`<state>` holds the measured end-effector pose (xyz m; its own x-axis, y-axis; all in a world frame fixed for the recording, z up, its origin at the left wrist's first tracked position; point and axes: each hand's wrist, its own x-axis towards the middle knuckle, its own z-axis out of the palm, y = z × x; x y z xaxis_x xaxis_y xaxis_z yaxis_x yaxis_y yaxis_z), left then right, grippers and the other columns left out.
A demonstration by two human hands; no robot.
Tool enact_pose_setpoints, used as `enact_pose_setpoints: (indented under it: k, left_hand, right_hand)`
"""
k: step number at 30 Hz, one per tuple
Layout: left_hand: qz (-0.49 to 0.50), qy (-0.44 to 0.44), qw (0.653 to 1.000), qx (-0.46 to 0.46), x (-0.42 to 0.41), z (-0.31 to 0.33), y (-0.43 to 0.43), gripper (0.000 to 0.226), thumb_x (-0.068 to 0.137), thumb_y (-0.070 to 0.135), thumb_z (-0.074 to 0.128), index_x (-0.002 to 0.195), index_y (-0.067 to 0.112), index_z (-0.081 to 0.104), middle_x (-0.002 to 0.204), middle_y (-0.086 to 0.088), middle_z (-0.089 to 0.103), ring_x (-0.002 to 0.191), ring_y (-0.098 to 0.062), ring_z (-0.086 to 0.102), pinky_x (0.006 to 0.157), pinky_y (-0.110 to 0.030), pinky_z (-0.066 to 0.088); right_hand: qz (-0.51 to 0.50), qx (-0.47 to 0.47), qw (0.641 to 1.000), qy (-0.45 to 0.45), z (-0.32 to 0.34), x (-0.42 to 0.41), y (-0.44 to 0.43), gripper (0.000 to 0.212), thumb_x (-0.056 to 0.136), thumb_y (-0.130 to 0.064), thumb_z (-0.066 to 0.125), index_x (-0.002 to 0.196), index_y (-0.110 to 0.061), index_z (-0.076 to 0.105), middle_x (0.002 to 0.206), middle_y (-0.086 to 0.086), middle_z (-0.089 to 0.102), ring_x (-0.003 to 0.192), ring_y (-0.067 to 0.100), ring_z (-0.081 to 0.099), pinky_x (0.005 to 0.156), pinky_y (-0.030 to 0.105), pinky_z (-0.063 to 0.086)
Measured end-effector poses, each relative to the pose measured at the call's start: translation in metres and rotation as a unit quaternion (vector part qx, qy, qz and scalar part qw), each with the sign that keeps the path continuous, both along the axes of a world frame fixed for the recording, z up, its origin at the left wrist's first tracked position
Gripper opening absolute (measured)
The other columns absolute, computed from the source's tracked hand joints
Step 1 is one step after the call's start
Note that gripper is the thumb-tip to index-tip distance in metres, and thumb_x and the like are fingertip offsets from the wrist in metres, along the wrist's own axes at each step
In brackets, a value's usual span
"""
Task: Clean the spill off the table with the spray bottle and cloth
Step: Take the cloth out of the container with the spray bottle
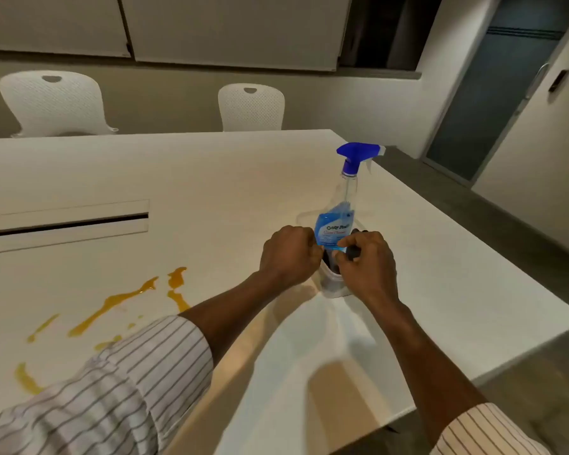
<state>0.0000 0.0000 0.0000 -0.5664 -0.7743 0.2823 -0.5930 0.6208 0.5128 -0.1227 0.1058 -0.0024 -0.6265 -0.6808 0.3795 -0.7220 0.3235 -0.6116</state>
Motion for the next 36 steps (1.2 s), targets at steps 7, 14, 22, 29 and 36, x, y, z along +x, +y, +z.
enact_pose_setpoints:
  k: [7,14,22,29,36]
  left_hand:
    - [-0.042,-0.068,0.991,-0.104,-0.036,-0.006,-0.009,0.039,0.097,0.037,0.069,0.129,0.013,0.070,0.119,-0.006,0.076,0.108,-0.023,0.052,0.077,-0.034,0.046]
    - [-0.059,-0.217,0.972,-0.068,-0.058,-0.009,-0.019,0.055,0.097,0.043,0.068,0.145,0.017,0.059,0.118,-0.006,0.071,0.115,-0.025,0.047,0.099,-0.039,0.040]
    - [-0.067,-0.267,0.961,-0.012,-0.070,0.001,-0.024,0.055,0.095,0.047,0.074,0.140,0.018,0.059,0.102,-0.002,0.052,0.122,-0.026,0.049,0.112,-0.046,0.032]
    - [-0.065,-0.197,0.977,0.050,-0.068,-0.004,-0.025,0.041,0.101,0.041,0.064,0.134,0.019,0.063,0.105,-0.001,0.058,0.123,-0.026,0.047,0.109,-0.049,0.031]
    - [-0.040,-0.094,0.991,0.085,-0.061,-0.009,-0.019,0.027,0.104,0.034,0.062,0.125,0.018,0.062,0.122,-0.003,0.069,0.120,-0.024,0.051,0.111,-0.048,0.031]
  right_hand:
    - [-0.039,0.075,0.991,0.106,-0.003,-0.040,0.010,0.025,0.091,-0.028,0.075,0.112,-0.017,0.069,0.119,0.008,0.066,0.111,0.025,0.061,0.079,0.040,0.058]
    - [-0.059,0.130,0.978,0.153,-0.007,-0.054,0.002,0.041,0.089,-0.037,0.077,0.122,-0.015,0.067,0.121,0.012,0.066,0.115,0.029,0.058,0.085,0.041,0.057]
    - [-0.149,0.186,0.958,0.157,-0.004,-0.057,-0.003,0.048,0.086,-0.051,0.076,0.113,-0.012,0.066,0.113,0.015,0.061,0.110,0.031,0.056,0.090,0.042,0.053]
    - [-0.139,0.154,0.972,0.112,-0.007,-0.068,0.000,0.036,0.088,-0.047,0.076,0.103,-0.014,0.072,0.101,0.012,0.070,0.100,0.030,0.059,0.085,0.043,0.050]
    - [-0.157,0.107,0.976,0.106,-0.012,-0.063,0.003,0.029,0.086,-0.041,0.079,0.099,-0.015,0.075,0.099,0.012,0.073,0.102,0.033,0.060,0.086,0.047,0.047]
